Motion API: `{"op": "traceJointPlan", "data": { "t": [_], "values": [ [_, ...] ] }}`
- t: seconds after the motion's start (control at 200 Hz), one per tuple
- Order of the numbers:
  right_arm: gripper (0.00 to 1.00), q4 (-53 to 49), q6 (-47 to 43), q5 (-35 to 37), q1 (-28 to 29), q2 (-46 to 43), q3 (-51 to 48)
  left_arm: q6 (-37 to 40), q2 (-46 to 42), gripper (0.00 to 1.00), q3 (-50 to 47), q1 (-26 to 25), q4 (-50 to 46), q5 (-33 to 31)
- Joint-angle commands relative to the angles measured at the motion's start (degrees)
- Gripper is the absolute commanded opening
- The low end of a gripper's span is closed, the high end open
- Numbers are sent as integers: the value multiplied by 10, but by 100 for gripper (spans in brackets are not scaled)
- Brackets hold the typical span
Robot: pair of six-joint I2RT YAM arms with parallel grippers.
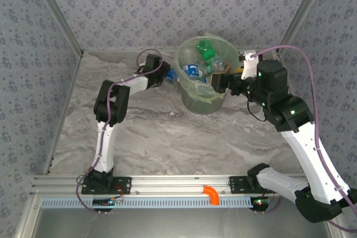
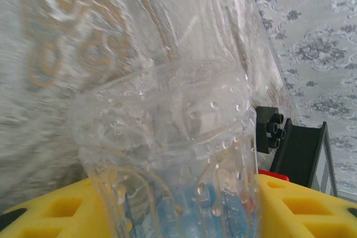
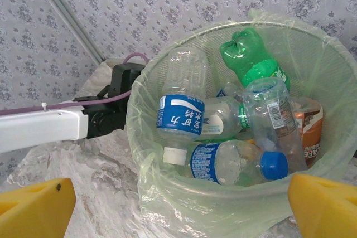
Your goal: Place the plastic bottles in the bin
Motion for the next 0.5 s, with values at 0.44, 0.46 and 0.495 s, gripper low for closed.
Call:
{"op": "traceJointPlan", "data": {
  "t": [0.44,0.46,0.495],
  "values": [
    [100,15,13,24,-5,-34,-18,145,-267,50,-119,31,-43,-29],
    [100,16,13,23,-5,-35,-18,148,-278,50,-125,32,-45,-32],
    [100,16,16,23,-5,-36,-19,151,-297,50,-134,33,-47,-34]
  ]
}}
